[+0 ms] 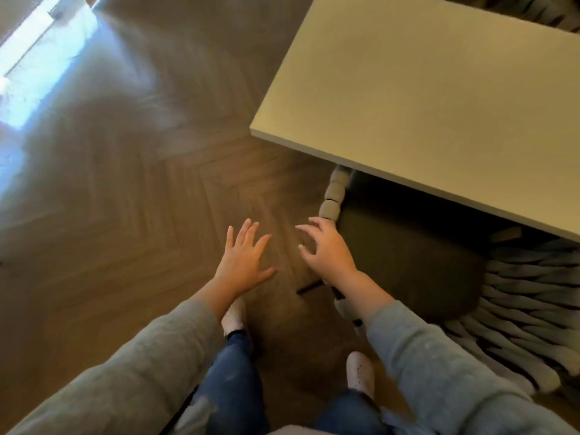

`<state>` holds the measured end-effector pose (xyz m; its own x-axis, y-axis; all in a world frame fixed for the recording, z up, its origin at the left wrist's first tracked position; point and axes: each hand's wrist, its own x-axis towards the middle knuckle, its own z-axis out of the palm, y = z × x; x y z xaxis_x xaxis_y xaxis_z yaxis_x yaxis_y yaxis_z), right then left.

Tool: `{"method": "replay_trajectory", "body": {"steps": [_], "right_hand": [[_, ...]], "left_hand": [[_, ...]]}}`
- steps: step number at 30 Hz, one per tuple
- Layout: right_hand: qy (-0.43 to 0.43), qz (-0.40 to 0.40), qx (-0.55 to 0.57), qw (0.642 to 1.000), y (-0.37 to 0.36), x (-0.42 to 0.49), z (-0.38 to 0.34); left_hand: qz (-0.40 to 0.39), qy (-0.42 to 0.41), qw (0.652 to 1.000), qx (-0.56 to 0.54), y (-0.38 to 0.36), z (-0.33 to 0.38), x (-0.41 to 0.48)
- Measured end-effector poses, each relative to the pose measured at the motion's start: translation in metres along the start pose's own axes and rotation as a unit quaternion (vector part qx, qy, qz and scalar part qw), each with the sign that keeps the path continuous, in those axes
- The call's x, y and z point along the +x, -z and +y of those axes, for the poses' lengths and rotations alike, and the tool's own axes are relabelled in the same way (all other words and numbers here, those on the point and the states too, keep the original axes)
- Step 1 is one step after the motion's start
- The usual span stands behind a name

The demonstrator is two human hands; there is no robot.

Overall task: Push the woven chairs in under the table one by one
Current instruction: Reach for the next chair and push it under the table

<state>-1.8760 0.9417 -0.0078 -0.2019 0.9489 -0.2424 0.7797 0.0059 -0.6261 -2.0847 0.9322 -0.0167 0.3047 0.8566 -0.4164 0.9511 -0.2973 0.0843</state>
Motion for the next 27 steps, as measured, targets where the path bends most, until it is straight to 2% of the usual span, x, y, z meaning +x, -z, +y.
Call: {"method": "replay_trajectory", "body": {"steps": [3, 7, 10, 17, 22, 27], "right_hand": [[-0.004, 0.021, -0.05, 0.999, -0.035, 0.049, -0.049], [-0.092, -0.012, -0.057, 0.994, -0.066, 0.113, -0.106], [-0.101, -0.033, -0.056, 0.993, -0.068, 0.159, -0.135], [-0.07, 0.035, -0.037, 0.996, -0.035, 0.294, -0.179], [-0.089, 0.049, -0.055, 0.993, -0.001, 0.405, -0.175], [-0.124, 0.067, -0.051, 0.989, 0.046, 0.497, -0.157]], "left_hand": [[-0.037, 0.016, 0.999, 0.034, 0.014, -0.076, 0.017], [-0.063, 0.047, 0.994, 0.078, 0.045, -0.171, 0.042], [-0.061, 0.052, 0.993, 0.091, 0.074, -0.216, 0.073], [-0.035, 0.009, 0.992, 0.12, 0.148, -0.273, 0.195], [-0.023, -0.001, 0.99, 0.137, 0.205, -0.306, 0.296], [-0.049, -0.02, 0.986, 0.158, 0.263, -0.325, 0.393]]}}
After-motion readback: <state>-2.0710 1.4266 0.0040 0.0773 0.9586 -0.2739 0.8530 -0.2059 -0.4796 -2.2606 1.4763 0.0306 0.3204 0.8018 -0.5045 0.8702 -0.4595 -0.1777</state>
